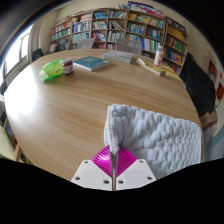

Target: Fold towel

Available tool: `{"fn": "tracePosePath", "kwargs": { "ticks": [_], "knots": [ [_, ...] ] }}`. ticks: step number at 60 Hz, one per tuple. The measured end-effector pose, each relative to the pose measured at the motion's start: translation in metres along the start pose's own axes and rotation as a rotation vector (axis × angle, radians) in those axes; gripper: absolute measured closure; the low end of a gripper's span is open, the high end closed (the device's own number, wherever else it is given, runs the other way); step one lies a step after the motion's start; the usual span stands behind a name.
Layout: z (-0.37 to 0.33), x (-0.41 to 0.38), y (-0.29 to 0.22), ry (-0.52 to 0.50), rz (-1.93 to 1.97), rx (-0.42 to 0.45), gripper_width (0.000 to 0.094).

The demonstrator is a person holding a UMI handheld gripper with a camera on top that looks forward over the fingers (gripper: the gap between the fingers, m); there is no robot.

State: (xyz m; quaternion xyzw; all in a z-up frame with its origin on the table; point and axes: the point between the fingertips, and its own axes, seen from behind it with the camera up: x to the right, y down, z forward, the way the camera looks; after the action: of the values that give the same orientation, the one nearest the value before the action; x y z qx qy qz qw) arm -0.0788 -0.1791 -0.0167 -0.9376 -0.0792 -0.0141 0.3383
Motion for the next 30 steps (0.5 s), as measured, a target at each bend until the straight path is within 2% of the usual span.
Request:
{"fn": "tracePosePath", "kwargs": {
  "ticks": [4,12,19,25,30],
  "knots": [
    [-0.008,0.001,-0.009,-0.030,0.085,0.004,0.0920],
    [-0.056,0.037,-0.071,-0.079,0.141,0.126,0.0919],
    [-0.093,0.102,-0.100,-0.094,0.216,0.185,0.0915],
    [-0.099,0.176,-0.083,-0.050,0.239,0.168,0.0905],
    [-0.088,0.224,-0.047,-0.006,0.274,0.094,0.0899]
  ]
}}
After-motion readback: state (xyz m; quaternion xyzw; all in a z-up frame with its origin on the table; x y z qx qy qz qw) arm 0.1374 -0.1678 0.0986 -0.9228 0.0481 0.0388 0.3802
